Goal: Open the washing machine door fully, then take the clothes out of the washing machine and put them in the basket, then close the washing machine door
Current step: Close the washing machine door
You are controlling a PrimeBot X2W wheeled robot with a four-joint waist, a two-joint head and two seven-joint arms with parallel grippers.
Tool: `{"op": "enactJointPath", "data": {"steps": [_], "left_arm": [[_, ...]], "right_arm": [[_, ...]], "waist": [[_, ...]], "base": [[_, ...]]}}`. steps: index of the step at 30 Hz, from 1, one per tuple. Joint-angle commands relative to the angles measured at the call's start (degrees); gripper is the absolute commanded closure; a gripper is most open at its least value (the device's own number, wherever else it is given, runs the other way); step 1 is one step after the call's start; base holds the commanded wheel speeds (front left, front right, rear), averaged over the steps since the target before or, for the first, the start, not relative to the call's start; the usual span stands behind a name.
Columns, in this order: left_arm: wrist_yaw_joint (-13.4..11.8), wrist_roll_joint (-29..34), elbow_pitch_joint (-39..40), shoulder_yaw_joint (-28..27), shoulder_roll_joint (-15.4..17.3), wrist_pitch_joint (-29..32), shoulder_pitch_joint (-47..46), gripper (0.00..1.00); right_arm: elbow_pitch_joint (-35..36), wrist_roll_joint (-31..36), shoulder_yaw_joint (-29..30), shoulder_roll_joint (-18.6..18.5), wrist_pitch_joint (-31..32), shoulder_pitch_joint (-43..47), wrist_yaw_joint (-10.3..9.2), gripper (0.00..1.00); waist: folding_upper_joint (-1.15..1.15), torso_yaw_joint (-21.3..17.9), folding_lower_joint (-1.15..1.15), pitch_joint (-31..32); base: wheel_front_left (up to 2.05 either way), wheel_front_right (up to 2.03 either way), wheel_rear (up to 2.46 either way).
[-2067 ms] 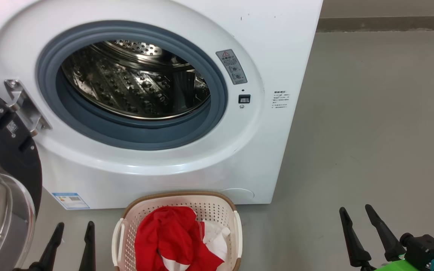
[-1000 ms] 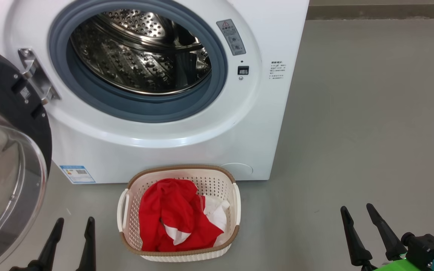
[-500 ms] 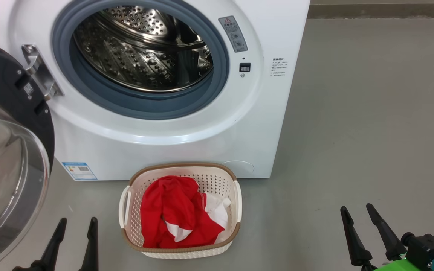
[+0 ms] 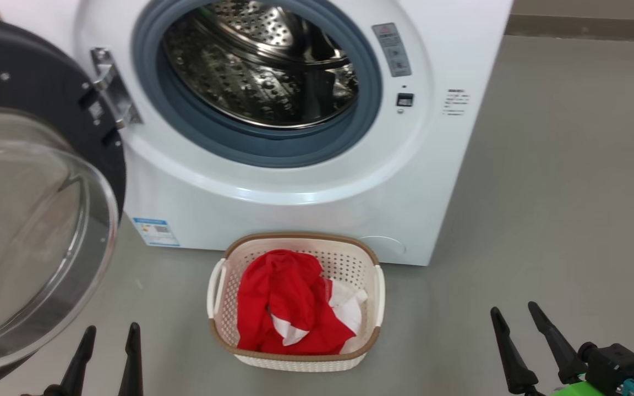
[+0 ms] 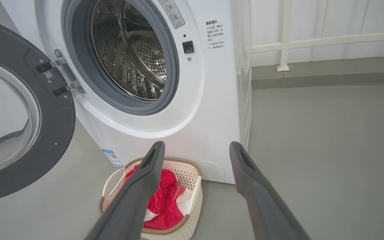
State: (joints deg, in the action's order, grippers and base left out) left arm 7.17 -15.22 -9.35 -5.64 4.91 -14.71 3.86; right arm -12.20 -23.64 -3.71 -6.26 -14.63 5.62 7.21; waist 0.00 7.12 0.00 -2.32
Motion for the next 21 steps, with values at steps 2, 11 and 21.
{"op": "enactJointPath", "data": {"steps": [2, 11, 21], "left_arm": [[0.3, -0.4, 0.8, -2.5, 0.2, -0.3, -0.1, 0.00], [0.3, -1.4, -0.7, -2.7, -1.0, -0.3, 0.8, 0.00], [0.3, -1.9, -2.2, -1.9, -1.8, -0.3, 1.0, 0.00]], "right_arm": [[1.0, 0.1, -2.1, -1.2, -0.4, -2.2, 0.28, 0.00], [-0.1, -0.3, -4.7, -1.7, -0.4, -3.8, 0.28, 0.00], [-1.0, -0.8, -7.0, -2.5, -0.4, -4.5, 0.28, 0.00]], "waist": [[0.00, 3.3, 0.00, 0.3], [0.00, 10.6, 0.00, 0.7], [0.00, 18.9, 0.00, 1.1]], "base": [[0.00, 0.00, 0.00], [0.00, 0.00, 0.00], [0.00, 0.00, 0.00]]}}
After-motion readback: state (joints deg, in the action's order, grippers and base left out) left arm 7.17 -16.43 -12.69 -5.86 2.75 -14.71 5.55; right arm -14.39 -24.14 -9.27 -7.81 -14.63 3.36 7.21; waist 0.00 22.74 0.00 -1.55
